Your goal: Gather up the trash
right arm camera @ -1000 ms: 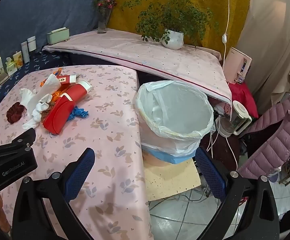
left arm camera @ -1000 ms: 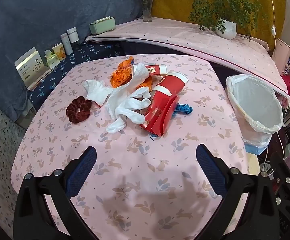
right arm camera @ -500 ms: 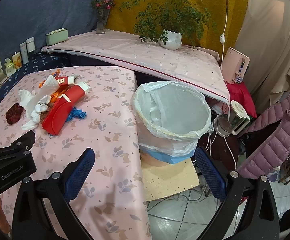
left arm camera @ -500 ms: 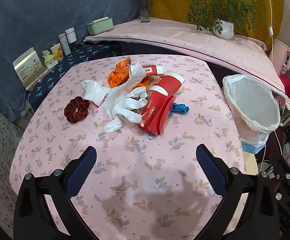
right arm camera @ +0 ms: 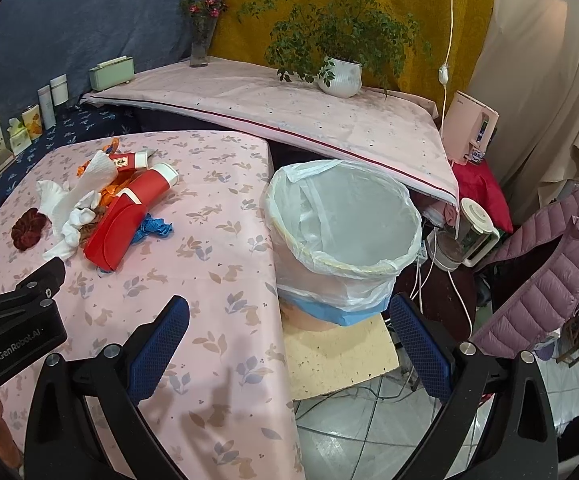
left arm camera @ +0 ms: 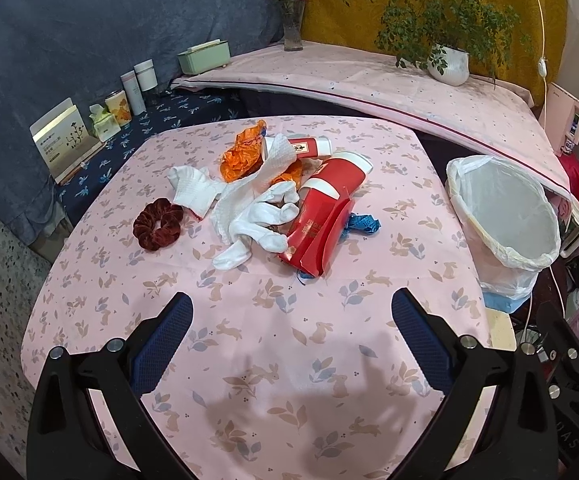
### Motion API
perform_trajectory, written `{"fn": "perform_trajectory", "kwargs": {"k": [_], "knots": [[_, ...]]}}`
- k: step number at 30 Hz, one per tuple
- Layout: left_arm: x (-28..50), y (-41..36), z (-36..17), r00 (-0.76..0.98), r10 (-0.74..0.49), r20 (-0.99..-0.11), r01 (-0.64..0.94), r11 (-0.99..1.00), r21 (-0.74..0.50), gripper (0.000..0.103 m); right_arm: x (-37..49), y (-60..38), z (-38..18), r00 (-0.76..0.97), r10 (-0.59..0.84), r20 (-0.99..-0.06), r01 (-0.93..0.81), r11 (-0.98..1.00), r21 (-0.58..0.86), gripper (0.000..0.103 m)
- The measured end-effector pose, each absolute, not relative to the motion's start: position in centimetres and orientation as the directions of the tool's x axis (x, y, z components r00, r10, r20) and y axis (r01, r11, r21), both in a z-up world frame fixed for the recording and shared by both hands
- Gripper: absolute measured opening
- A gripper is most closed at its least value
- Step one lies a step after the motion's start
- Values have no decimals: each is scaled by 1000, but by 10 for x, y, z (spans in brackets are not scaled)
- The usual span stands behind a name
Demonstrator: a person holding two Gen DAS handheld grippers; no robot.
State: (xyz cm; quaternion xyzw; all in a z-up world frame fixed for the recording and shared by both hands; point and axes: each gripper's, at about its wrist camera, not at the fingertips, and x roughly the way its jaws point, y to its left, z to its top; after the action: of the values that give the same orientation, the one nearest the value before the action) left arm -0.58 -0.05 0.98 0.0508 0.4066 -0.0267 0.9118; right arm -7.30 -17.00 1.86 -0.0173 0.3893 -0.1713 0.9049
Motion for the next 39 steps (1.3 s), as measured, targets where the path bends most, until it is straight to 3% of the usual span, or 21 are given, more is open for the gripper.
{"fn": "perform_trajectory", "kwargs": {"k": [39], "knots": [[-6,4,7,659,-11,-752,80,995,55,95,-73,-165,15,627,-328,-706,298,939,-171,96]]}}
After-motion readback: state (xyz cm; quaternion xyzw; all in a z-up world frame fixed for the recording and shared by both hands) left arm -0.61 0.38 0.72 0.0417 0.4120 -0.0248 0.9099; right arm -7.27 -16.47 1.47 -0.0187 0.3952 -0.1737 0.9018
